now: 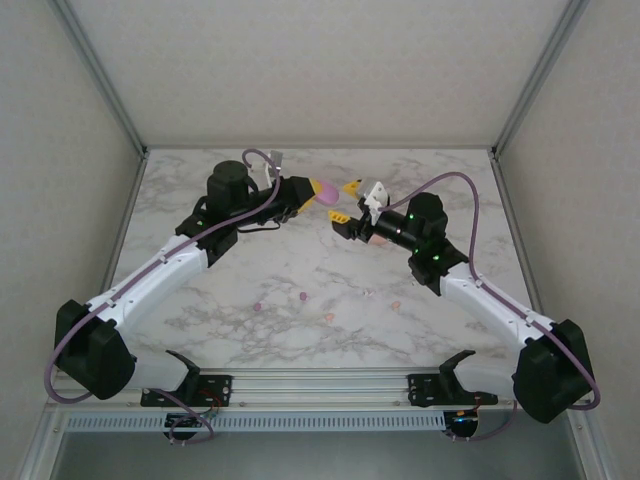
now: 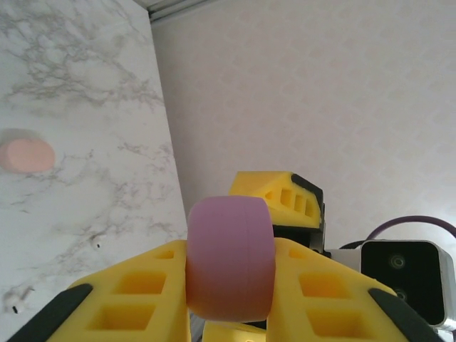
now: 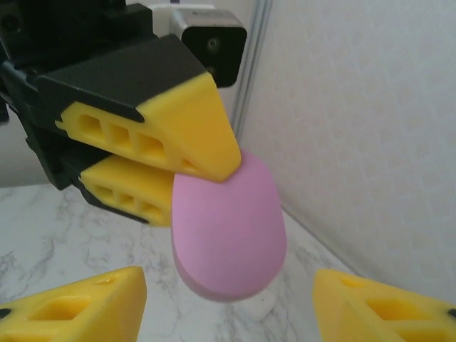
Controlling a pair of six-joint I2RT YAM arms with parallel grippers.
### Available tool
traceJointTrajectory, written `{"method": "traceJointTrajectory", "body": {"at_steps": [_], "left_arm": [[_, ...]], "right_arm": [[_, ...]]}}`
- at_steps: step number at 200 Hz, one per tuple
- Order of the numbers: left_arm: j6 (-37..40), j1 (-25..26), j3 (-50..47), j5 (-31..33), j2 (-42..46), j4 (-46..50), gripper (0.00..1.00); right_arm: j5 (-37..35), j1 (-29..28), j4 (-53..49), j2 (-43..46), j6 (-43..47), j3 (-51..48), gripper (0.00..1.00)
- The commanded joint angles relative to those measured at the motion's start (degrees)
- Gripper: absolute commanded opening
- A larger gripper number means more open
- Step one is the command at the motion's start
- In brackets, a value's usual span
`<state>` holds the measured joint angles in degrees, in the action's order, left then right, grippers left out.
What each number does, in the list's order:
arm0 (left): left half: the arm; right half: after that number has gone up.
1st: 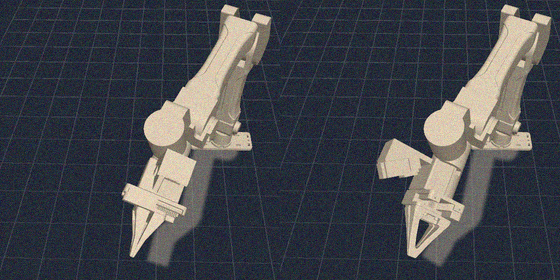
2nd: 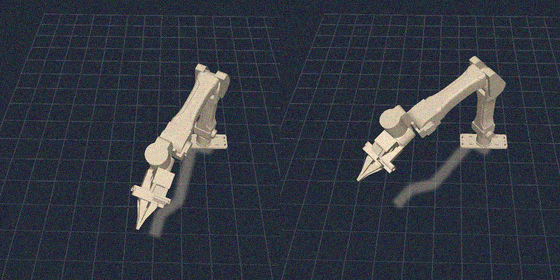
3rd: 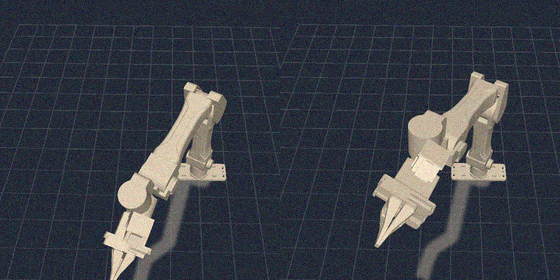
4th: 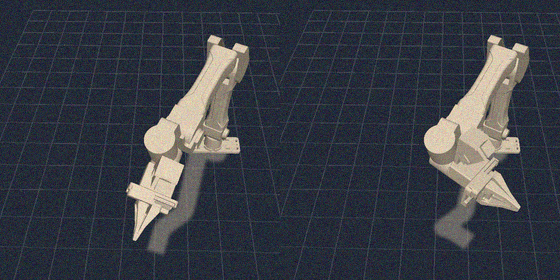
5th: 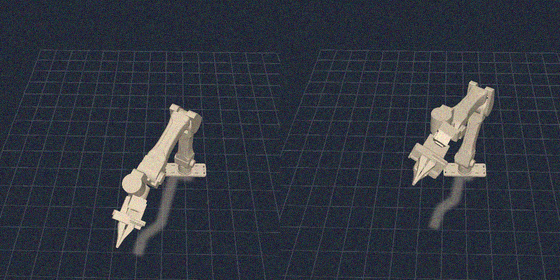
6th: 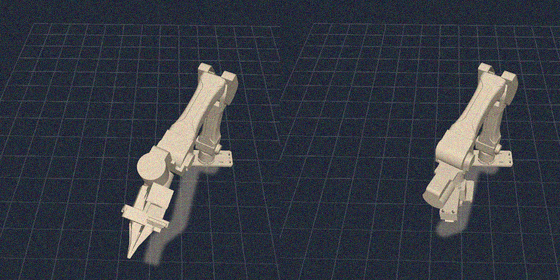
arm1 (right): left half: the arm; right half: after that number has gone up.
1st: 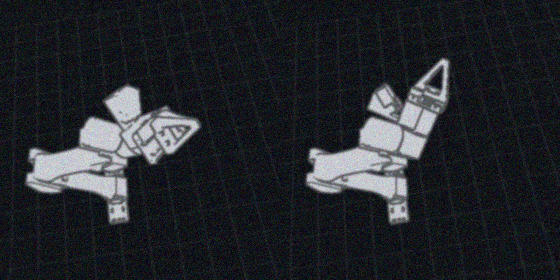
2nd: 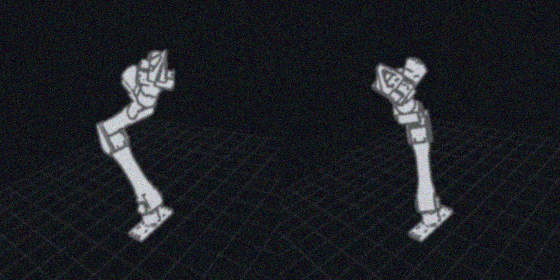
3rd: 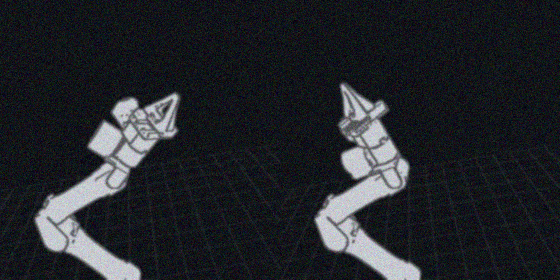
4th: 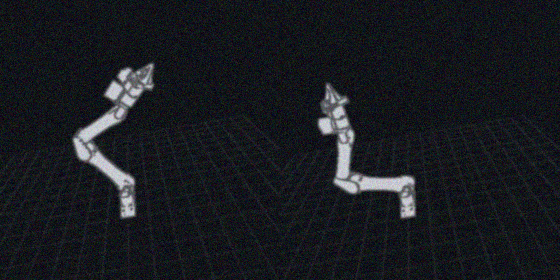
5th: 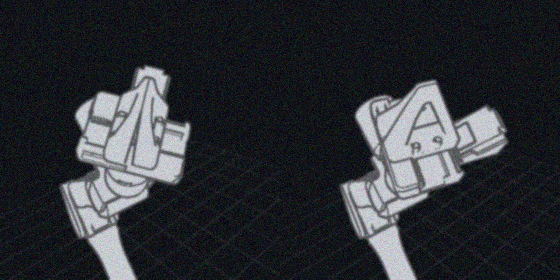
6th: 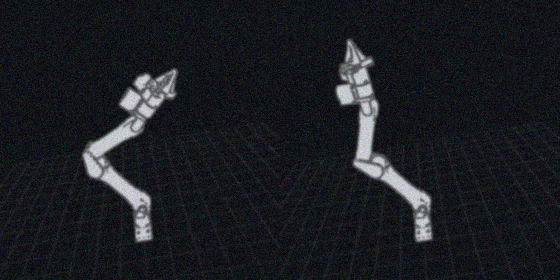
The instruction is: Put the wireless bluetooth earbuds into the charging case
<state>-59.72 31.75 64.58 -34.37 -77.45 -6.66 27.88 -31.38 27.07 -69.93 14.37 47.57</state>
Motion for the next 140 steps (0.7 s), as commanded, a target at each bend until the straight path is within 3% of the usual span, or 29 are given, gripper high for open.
{"method": "traceJointTrajectory", "body": {"at_steps": [1,23,64,97,140], "left_arm": [[-2.59,-0.46,-0.48,-1.79,1.60,-3.76,0.12],[-2.85,-0.46,-0.50,-1.66,1.60,-3.87,0.12],[-3.18,-0.46,-0.59,-2.10,1.51,-4.63,0.11],[-3.21,-0.46,-0.60,-2.28,1.63,-4.86,0.11],[-3.45,-0.46,-0.24,-2.51,1.51,-5.14,0.12]], "right_arm": [[2.33,-0.13,4.69,-1.41,0.37,2.26,0.60],[3.48,-0.17,6.24,-2.24,-1.00,3.00,0.54],[3.75,-0.10,6.81,-3.18,-1.68,3.72,0.53],[3.39,-0.12,7.36,-3.45,-2.24,3.98,0.47],[3.21,-0.13,7.53,-3.47,-2.68,4.49,0.48]]}}
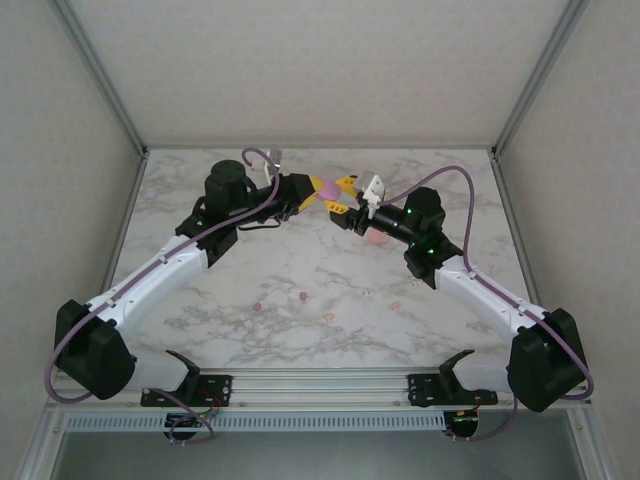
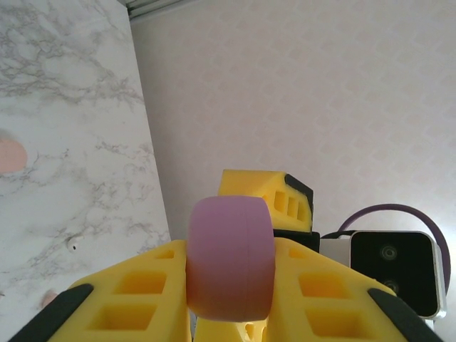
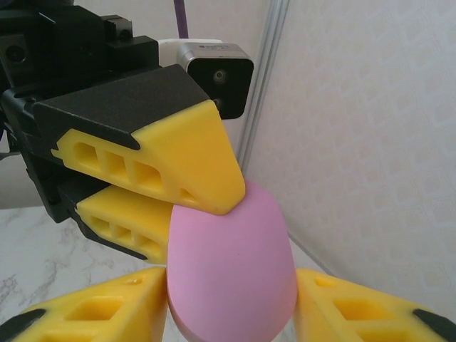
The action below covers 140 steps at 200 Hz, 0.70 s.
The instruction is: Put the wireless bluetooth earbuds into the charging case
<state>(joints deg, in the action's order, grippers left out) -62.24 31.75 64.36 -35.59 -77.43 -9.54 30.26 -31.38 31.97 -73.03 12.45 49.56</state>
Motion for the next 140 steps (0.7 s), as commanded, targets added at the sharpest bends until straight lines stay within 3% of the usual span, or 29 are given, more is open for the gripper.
{"method": "traceJointTrajectory", "body": {"at_steps": [1,51,79,106,128,140], "left_arm": [[-0.94,-0.46,-0.02,-1.30,1.45,-2.25,0.12],[-1.13,-0.46,0.46,-2.07,1.21,-2.50,0.13],[-0.89,-0.46,0.59,-2.02,1.29,-2.68,0.19],[1.65,-0.37,0.89,-1.21,2.05,-1.57,0.37],[9.26,-0.37,2.69,1.72,3.40,5.06,0.62],[14.09,-0.37,3.43,3.77,4.37,8.06,0.70]], "right_arm": [[0.84,-0.15,2.60,-0.36,-0.76,2.53,0.49],[-0.30,-0.15,3.00,-0.63,-1.19,2.91,0.47],[-0.72,-0.13,2.37,-0.76,-1.20,3.00,0.38],[2.59,0.23,-0.67,-0.65,-2.72,4.25,0.32],[8.18,1.01,-4.63,-0.98,-4.71,6.25,0.30],[10.53,1.44,-6.79,-1.23,-5.68,7.39,0.30]]}}
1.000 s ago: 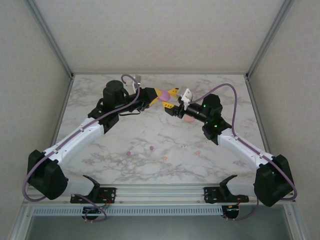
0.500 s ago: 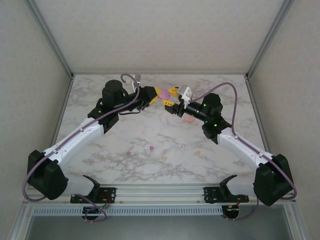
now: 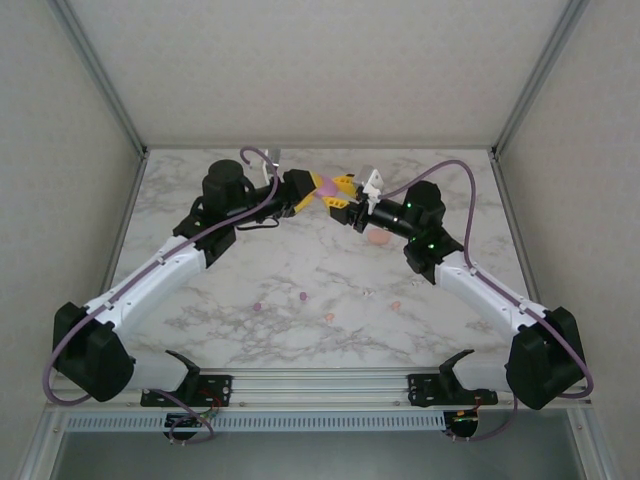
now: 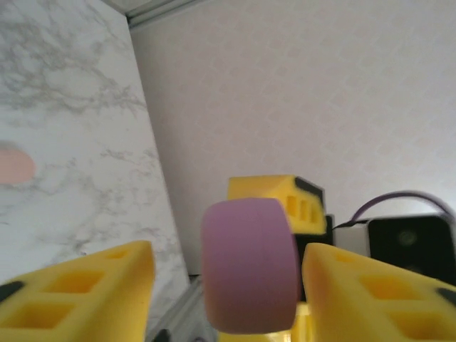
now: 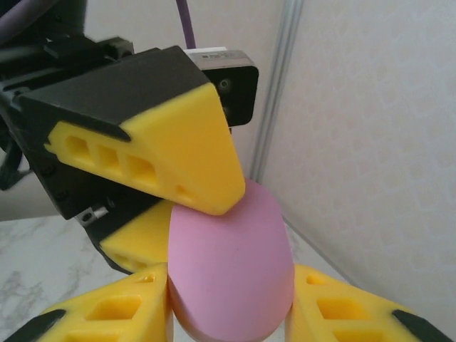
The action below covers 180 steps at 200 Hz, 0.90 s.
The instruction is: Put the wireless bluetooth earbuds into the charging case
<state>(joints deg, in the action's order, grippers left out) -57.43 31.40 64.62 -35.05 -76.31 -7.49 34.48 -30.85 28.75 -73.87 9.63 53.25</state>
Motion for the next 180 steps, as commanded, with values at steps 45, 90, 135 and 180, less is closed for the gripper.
{"method": "traceJointTrajectory", "body": {"at_steps": [45,90,135,180], "left_arm": [[35.38,-0.11,0.66,9.33,10.30,6.52,0.82],[66.85,-0.66,-4.02,1.92,14.74,8.47,0.78],[78.30,-2.84,-0.58,-9.42,10.00,17.73,0.67],[76.54,-5.56,-2.18,-15.52,9.19,10.28,0.58]], "right_arm": [[14.07,2.30,-11.96,-1.18,-4.51,8.08,0.30],[17.81,2.71,-15.11,-2.10,-4.96,10.39,0.30],[21.06,2.55,-14.65,-2.39,-5.10,11.51,0.31],[22.23,2.48,-15.96,-2.38,-4.00,11.87,0.31]]}}
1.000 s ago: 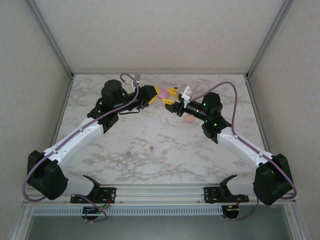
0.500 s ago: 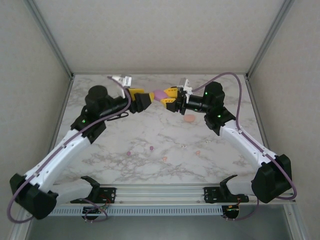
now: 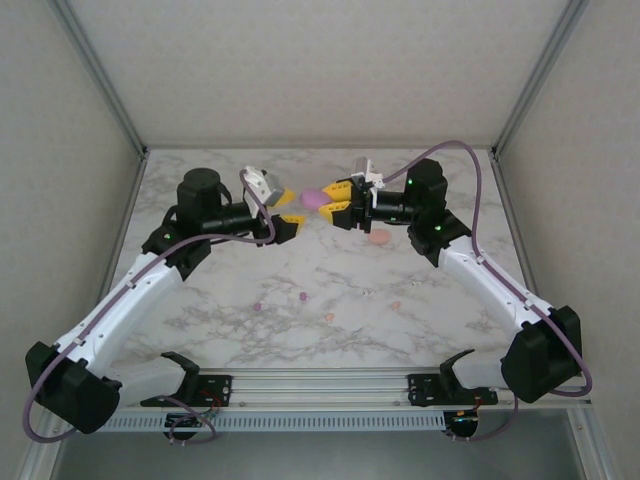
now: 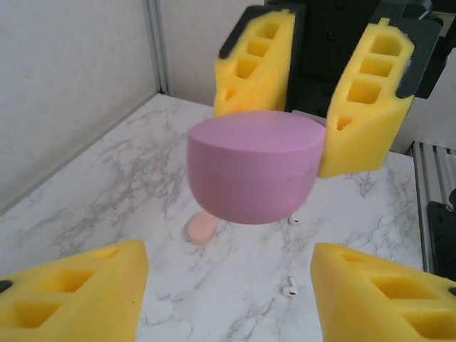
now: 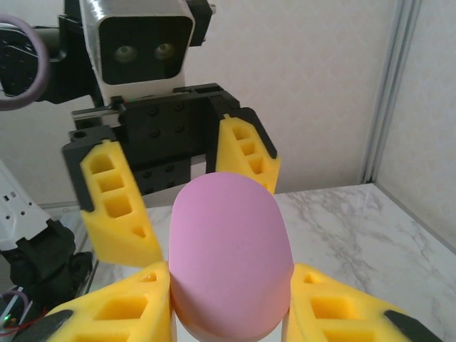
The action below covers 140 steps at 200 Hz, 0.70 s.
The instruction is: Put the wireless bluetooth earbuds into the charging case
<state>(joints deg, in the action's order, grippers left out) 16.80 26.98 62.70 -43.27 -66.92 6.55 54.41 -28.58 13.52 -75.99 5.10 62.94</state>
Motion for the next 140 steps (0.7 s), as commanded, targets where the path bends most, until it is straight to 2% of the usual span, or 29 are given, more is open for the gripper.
{"method": "traceJointTrajectory", "body": {"at_steps": [1,29,54,74,110,140], "left_arm": [[2.38,-1.14,-0.19,-7.55,-0.27,-3.74,0.58],[2.63,-1.81,1.08,-14.27,-1.74,-3.03,0.47],[3.35,-2.34,2.56,-18.13,-3.67,-1.57,0.45],[3.35,-2.36,3.89,-18.60,-5.17,-0.95,0.45],[-2.06,-2.29,4.74,-18.52,-6.73,-5.28,0.47],[-3.73,-2.28,4.89,-18.33,-6.30,-6.46,0.49]], "right_arm": [[2.33,0.20,-0.71,-0.28,0.57,2.19,0.31],[2.26,0.23,-0.51,-0.30,0.86,2.28,0.30],[2.53,0.27,-0.03,-0.34,0.72,2.54,0.31],[2.92,0.25,0.36,-0.56,0.65,2.62,0.31],[2.98,0.13,0.12,-0.88,0.95,2.37,0.31],[2.72,0.06,0.05,-1.24,1.35,2.10,0.31]]}}
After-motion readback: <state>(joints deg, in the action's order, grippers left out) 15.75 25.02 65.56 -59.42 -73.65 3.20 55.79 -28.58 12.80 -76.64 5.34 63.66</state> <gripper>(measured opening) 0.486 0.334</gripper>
